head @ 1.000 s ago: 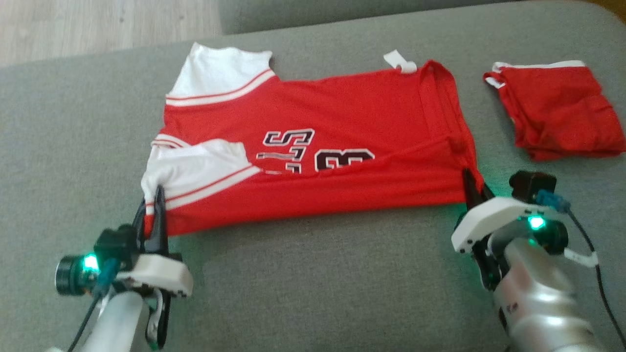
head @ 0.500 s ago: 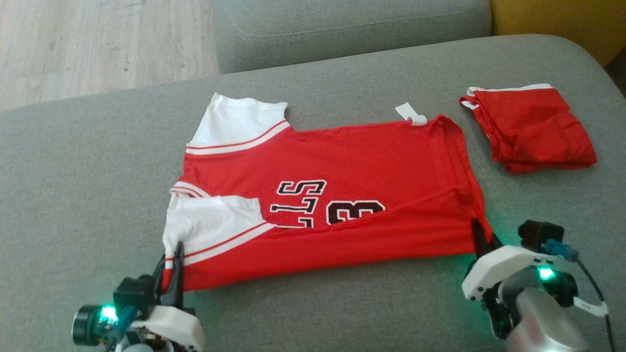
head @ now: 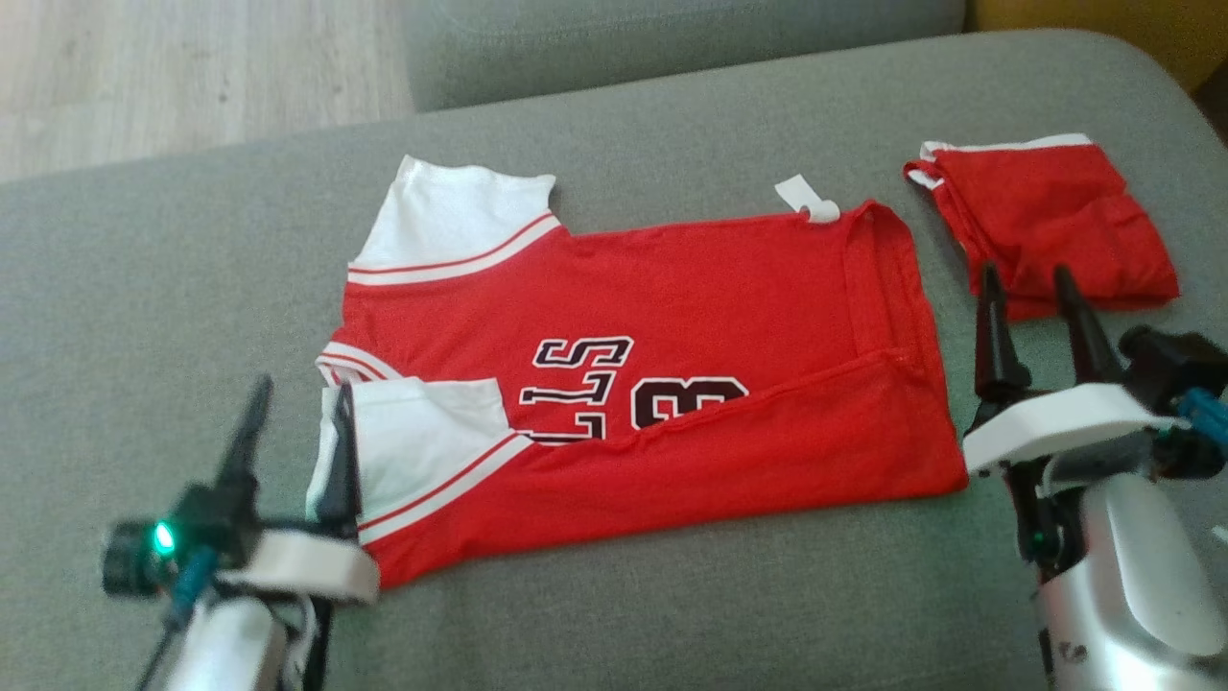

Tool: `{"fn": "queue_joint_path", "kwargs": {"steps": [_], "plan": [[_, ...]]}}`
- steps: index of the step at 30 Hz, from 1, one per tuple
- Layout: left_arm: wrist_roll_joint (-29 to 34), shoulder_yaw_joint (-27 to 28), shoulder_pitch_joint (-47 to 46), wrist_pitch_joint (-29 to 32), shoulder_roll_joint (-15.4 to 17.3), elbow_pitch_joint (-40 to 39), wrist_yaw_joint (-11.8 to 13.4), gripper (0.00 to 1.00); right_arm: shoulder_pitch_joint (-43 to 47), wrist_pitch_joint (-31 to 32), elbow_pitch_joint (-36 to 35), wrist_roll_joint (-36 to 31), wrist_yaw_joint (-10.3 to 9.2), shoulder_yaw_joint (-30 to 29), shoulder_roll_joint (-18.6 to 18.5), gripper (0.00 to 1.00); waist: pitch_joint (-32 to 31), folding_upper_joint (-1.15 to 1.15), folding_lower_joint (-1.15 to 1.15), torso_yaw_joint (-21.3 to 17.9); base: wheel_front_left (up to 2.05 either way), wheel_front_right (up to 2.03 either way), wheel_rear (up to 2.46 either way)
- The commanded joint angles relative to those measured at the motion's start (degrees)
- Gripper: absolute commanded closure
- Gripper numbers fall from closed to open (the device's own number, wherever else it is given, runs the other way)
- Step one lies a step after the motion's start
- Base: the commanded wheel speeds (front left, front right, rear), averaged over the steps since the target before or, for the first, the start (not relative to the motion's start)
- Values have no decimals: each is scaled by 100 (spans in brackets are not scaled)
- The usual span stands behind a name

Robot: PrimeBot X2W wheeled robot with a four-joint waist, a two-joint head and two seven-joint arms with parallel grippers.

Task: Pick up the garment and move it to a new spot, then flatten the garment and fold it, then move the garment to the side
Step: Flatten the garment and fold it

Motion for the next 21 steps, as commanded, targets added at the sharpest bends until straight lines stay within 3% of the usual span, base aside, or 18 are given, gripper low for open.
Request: {"fn": "queue_joint_path", "kwargs": {"steps": [1,5,8,11,16,21], "plan": [[-44,277,-485,-82,214,-304,-55,0,-75,74,-352,-87,-5,77,-14,0,142,0,0,-32,0,0,0],[-33,207,-1241,250,507,-470,-419,0,-357,341,-737,-232,-5,63,-14,0,489,0,0,-126,0,0,0],[-79,78,-2122,906,816,-296,-871,0,-717,530,-924,-324,-5,120,-14,0,845,0,0,-239,0,0,0],[-310,-152,-3079,1745,1088,185,-1165,0,-1129,682,-1016,-385,-5,209,-14,0,1190,0,0,-370,0,0,0],[-1004,-993,-4354,2944,1603,881,-1244,0,-1768,765,-1044,-443,-5,361,-14,0,1643,0,0,-631,0,0,0],[-1693,-1621,-4959,3418,1982,1178,-1246,0,-2089,738,-1006,-446,-5,472,-14,0,1879,0,0,-794,0,0,0]]}}
